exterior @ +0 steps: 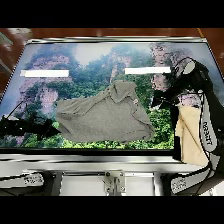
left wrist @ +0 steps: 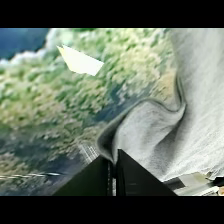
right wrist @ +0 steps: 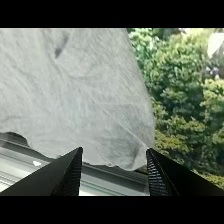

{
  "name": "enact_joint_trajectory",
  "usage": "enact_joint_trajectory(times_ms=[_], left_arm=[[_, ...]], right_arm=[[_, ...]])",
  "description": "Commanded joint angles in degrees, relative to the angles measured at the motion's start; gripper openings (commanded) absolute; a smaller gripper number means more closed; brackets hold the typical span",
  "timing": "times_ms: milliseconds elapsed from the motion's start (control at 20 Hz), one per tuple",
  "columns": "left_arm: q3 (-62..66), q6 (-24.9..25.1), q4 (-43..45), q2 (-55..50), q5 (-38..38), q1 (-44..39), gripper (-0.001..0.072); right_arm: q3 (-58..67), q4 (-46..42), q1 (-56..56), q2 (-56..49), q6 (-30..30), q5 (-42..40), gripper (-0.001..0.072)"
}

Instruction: Fold the shirts.

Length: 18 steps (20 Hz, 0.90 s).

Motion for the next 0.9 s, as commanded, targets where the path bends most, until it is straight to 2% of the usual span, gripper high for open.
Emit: enact_joint_trajectory(times_ms=[0,50,100,150,250,550,700,750,800,850], left_arm=[[0.0,3.3,-0.5,0.1,-2.9,-0.1,0.0037],[0.0,3.4,-0.5,0.1,-3.2,-0.1,0.0037],[0.0,4.1,-0.5,0.3,-3.5,-0.1,0.0038],[0.0,4.3,-0.5,0.6,-3.5,-0.1,0.0038],[0.0,4.3,-0.5,1.4,-3.2,0.0,0.0037],[0.0,4.2,-0.5,2.2,-3.4,-0.1,0.0038],[0.0,4.2,-0.5,2.2,-3.4,-0.1,0.0037],[0.0,4.3,-0.5,2.2,-3.5,-0.1,0.0037],[0.0,4.3,-0.5,2.2,-3.5,-0.1,0.0038],[0.0,4.4,-0.5,2.2,-3.5,-0.1,0.0037]], right_arm=[[-6.4,-1.2,-2.0,1.6,-2.1,1.9,0.0515],[-9.6,-1.2,-3.1,2.6,-2.1,0.6,0.0516],[-12.9,-0.7,-4.2,3.4,-2.1,-1.2,0.0573],[-15.6,0.4,-4.8,3.8,-2.2,-2.3,0.07],[-19.6,0.7,-5.0,3.8,-3.5,-2.4,0.07],[-27.2,-0.7,-0.7,3.8,-3.6,-6.4,0.0691],[-28.4,-4.0,3.0,3.8,-1.1,-11.1,0.069],[-28.4,-4.0,3.6,3.8,-0.3,-12.6,0.067],[-28.4,-3.9,3.8,3.8,0.5,-13.6,0.056],[-28.4,-4.2,3.8,3.8,1.4,-14.4,0.0515]])
